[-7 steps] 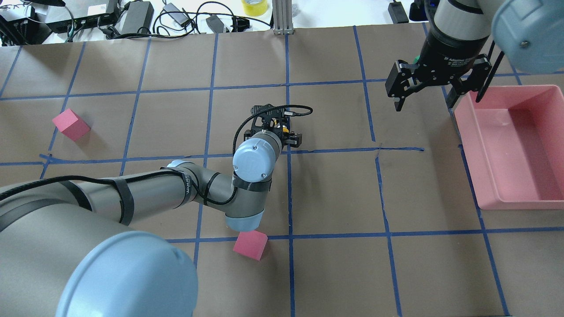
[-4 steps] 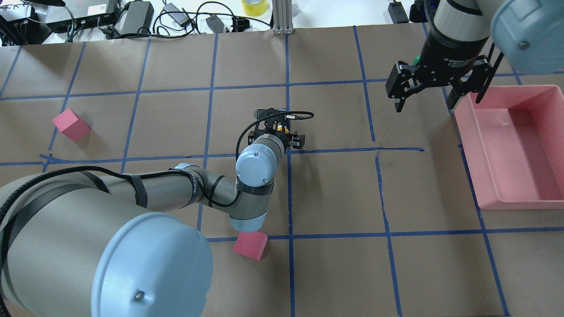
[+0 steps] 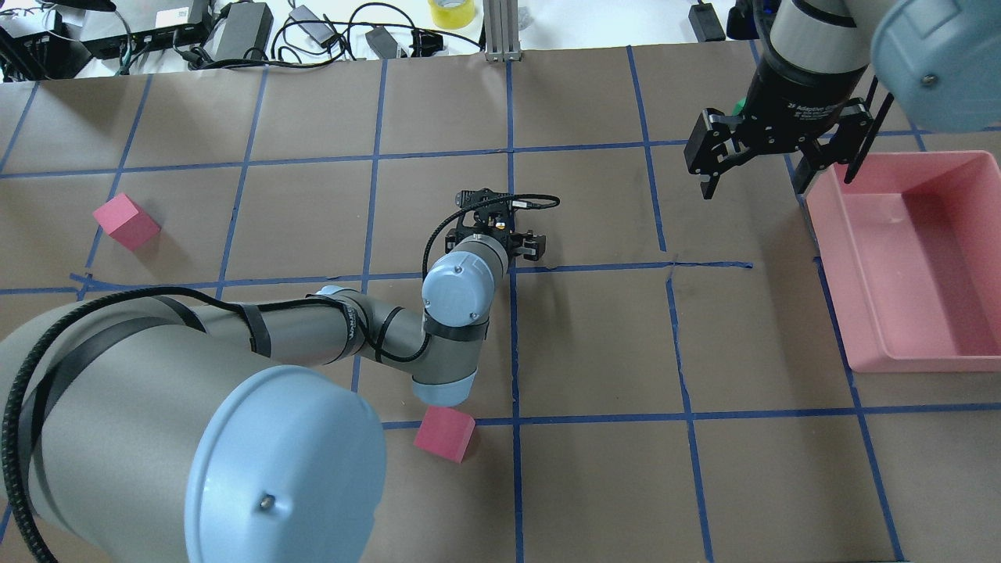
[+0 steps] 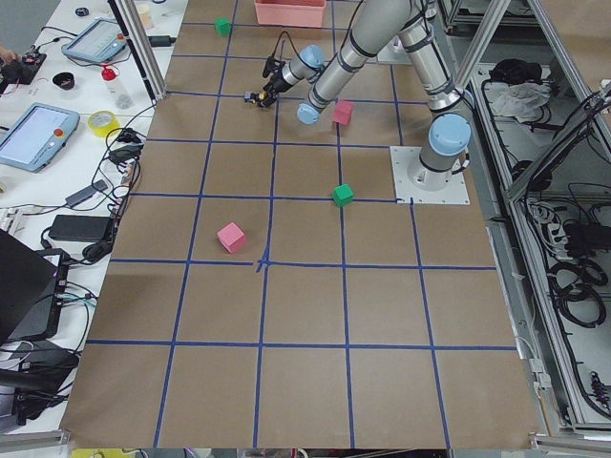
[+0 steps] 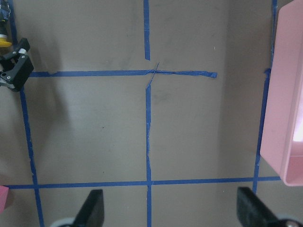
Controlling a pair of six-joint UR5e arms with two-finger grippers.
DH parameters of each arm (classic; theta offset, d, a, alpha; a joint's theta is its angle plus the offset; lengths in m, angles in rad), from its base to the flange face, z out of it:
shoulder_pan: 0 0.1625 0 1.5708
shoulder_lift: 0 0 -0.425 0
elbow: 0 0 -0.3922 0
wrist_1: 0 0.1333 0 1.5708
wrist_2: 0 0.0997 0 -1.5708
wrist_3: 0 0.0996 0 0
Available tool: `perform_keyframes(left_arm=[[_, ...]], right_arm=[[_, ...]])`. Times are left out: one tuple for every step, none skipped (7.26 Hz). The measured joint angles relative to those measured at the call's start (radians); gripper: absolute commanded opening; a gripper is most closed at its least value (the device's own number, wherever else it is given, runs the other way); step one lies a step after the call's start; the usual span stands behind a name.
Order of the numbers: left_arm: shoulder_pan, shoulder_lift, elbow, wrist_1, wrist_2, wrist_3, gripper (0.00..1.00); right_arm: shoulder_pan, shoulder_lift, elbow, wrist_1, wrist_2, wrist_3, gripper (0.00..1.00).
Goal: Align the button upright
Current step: 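Grasp the button's yellow cap with the left gripper and lift it, then rotate the button cap-up and set it down upright with the left gripper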
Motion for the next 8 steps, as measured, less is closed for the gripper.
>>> perform_keyframes(left_arm=[[0.0, 0.003, 0.0, 0.0, 0.003, 0.0, 0.08], [0.0, 0.015, 0.0, -0.004, 0.003, 0.0, 0.0], [0.0, 0.03, 0.003, -0.01, 0.0, -0.001, 0.0], [0.0, 0.046, 0.01, -0.028, -0.001, -0.001, 0.0], [0.001, 0.074, 0.023, -0.087, 0.0, -0.002, 0.0], [0.003, 0.115, 0.05, -0.211, 0.0, -0.009, 0.0], [0.005, 0.159, 0.091, -0.384, -0.002, -0.016, 0.0], [0.006, 0.197, 0.151, -0.588, -0.004, -0.021, 0.0]], right_arm=[[0.0, 0.0, 0.0, -0.001, 0.0, 0.0, 1.0], [0.0, 0.0, 0.0, -0.001, -0.001, 0.0, 1.0], [-0.001, 0.0, 0.0, -0.002, -0.002, 0.0, 1.0], [-0.001, 0.0, 0.0, -0.002, -0.002, 0.0, 1.0], [-0.001, 0.0, 0.0, -0.003, -0.001, 0.0, 1.0], [-0.001, 0.0, 0.0, -0.003, -0.001, 0.0, 1.0], [-0.001, 0.0, 0.0, -0.003, 0.0, 0.0, 1.0], [-0.001, 0.0, 0.0, -0.004, 0.0, 0.0, 1.0]])
